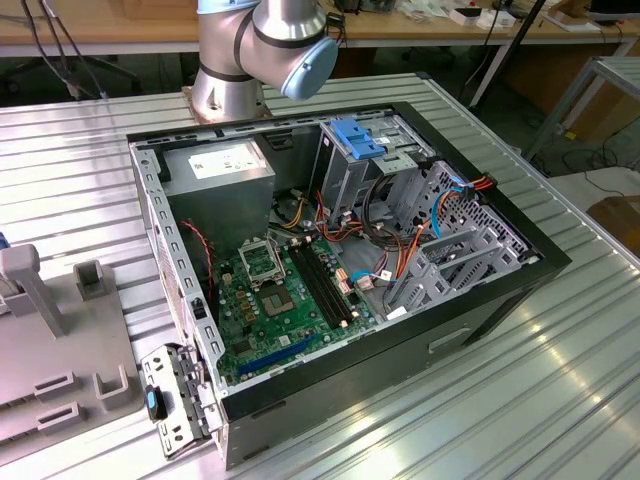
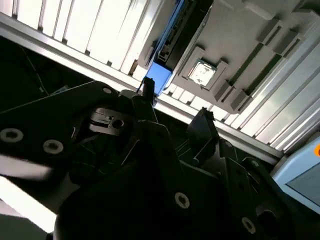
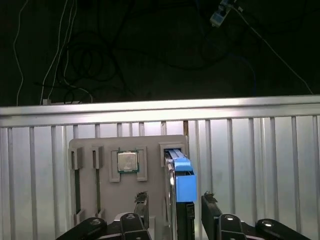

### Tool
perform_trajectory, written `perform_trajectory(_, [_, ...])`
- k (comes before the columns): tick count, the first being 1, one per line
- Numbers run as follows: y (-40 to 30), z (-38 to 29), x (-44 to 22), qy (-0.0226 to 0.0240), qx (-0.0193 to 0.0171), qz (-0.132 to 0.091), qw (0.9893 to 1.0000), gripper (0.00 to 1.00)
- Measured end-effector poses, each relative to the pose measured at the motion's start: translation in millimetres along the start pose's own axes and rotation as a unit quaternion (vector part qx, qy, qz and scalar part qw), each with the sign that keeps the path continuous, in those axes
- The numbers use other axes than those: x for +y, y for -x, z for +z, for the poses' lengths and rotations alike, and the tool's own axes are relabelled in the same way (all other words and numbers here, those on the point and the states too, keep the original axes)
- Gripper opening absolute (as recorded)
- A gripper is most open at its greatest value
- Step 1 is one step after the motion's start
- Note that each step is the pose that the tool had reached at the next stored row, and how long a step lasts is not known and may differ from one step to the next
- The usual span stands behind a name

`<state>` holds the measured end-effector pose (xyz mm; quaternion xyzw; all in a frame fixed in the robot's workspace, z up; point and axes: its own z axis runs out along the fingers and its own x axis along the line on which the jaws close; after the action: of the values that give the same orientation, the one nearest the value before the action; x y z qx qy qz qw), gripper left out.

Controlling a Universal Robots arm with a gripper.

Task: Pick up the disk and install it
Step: 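Pick up the disk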

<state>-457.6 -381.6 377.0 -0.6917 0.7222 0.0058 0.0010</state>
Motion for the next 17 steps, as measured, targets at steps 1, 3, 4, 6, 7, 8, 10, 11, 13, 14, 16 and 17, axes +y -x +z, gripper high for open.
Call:
perform_trajectory(1, [0.0, 0.1, 0.0, -0.0001, 0.0000, 0.000, 1.0000, 0.54])
perform_trajectory(3, [0.0, 0.1, 0.0, -0.0001, 0.0000, 0.000, 1.0000, 0.54])
perform_trajectory(4, [0.0, 0.1, 0.0, -0.0001, 0.0000, 0.000, 1.0000, 0.54])
perform_trajectory(6, [0.0, 0.1, 0.0, -0.0001, 0.0000, 0.000, 1.0000, 0.54])
perform_trajectory(7, [0.0, 0.1, 0.0, 0.0000, 0.0001, 0.000, 1.0000, 0.54])
perform_trajectory(8, [0.0, 0.1, 0.0, 0.0000, 0.0001, 0.000, 1.0000, 0.54])
perform_trajectory(10, [0.0, 0.2, 0.0, -0.0001, 0.0001, 0.000, 1.0000, 0.54])
perform_trajectory(11, [0.0, 0.2, 0.0, -0.0001, 0.0000, 0.000, 1.0000, 0.54])
perform_trajectory(13, [0.0, 0.4, 0.0, -0.0001, 0.0000, 0.000, 1.0000, 0.54])
perform_trajectory(14, [0.0, 0.6, 0.0, -0.0002, 0.0000, 0.000, 1.0000, 0.54])
perform_trajectory(16, [0.0, 2.8, 0.0, -0.0001, 0.0000, 0.000, 1.0000, 0.54])
perform_trajectory(17, [-0.1, 4.4, 0.0, -0.0003, 0.0000, 0.000, 1.0000, 0.54])
